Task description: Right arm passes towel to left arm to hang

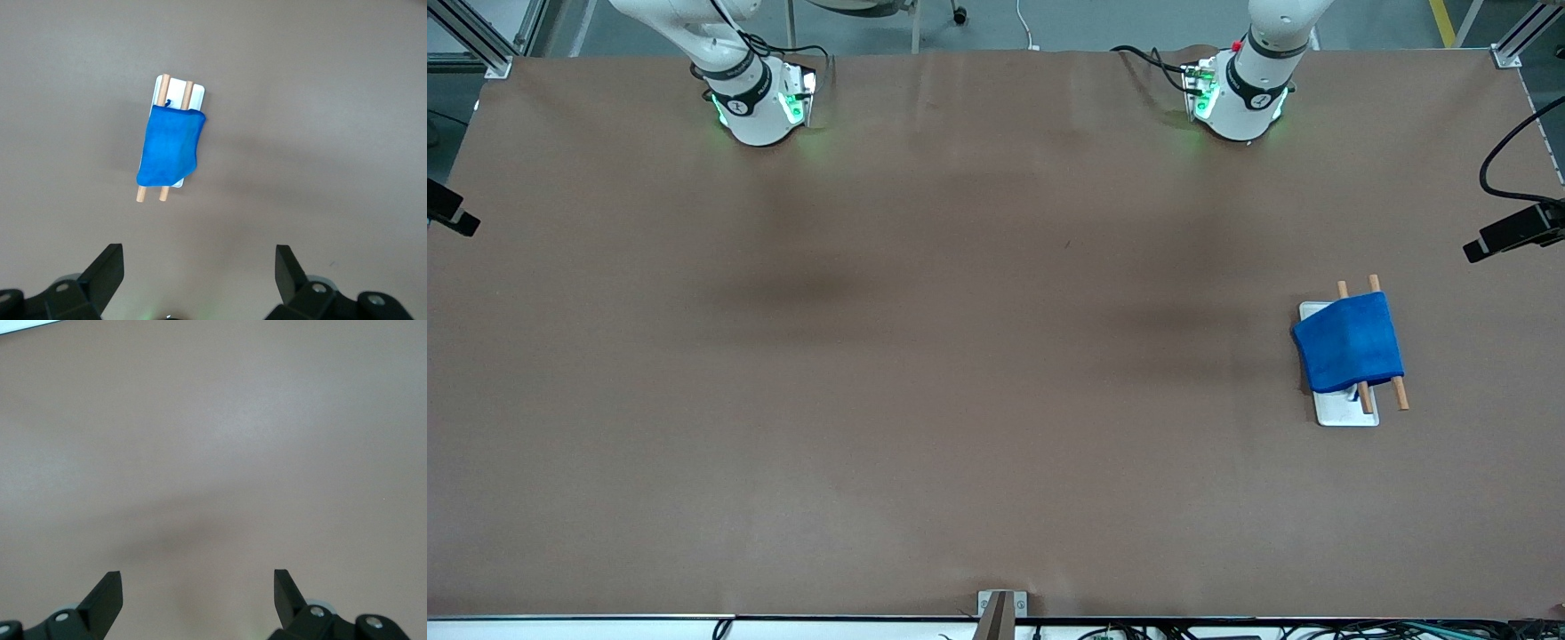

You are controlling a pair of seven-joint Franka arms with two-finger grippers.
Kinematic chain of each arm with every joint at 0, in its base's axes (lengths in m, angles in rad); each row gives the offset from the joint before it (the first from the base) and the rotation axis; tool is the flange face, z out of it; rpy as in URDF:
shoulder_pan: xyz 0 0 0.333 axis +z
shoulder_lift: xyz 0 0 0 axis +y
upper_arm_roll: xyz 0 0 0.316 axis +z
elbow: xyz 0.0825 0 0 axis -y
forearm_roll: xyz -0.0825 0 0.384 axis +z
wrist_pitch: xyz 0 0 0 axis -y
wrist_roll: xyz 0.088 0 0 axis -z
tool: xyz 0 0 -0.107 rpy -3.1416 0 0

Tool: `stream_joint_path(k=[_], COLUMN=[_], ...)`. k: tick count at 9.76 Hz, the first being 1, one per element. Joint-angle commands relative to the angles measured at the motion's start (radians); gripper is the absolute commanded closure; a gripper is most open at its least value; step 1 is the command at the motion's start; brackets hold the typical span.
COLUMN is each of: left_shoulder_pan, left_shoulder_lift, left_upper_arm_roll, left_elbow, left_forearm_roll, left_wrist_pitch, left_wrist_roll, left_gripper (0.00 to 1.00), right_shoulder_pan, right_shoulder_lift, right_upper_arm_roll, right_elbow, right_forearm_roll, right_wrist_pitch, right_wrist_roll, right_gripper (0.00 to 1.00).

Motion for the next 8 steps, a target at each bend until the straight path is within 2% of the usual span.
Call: stream_joint_path(k=[1,2,3,6,7,8], left_shoulder_pan=[0.006,-0.014,-0.089,-0.478,-0.575,-0.647], left_shoulder_lift=[-0.017,-0.089,-0.114,-0.142,-0.157,-0.174], left_upper_arm_roll=[-0.025,-0.015,0.026,0.4,0.492,0.548], left_elbow=[-0.001,-0.014,-0.037,-0.074,-0.092,-0.122], left_forearm_roll=[0.011,0.005,0.014,0.005,0.005,0.005], left_wrist_pitch=[-0.026,-0.024,-0.024,-0.026,-0.024,-0.024], left_wrist_roll=[0.022,0.054,0.057,0.065,0.068,0.093], left_gripper=[0.0,0.0,0.0,0.0,0.0,0.0], right_shoulder_pan=[-0.001,-0.001,-0.001,-0.001,-0.003,-0.001], right_shoulder_lift=[-0.006,-0.006,-0.006,-0.006,-0.006,-0.006], right_upper_arm_roll=[-0.001,-0.001,-0.001,-0.001,-0.001,-0.001], right_elbow=[-0.002,-0.002,-0.002,-0.002,-0.004,-0.004], right_forearm_roll=[0.012,0.012,0.012,0.012,0.012,0.012], right_wrist_pitch=[-0.003,-0.003,-0.001,-0.003,-0.001,0.0], right_wrist_roll=[0.012,0.012,0.012,0.012,0.012,0.012], right_gripper=[0.0,0.0,0.0,0.0,0.0,0.0])
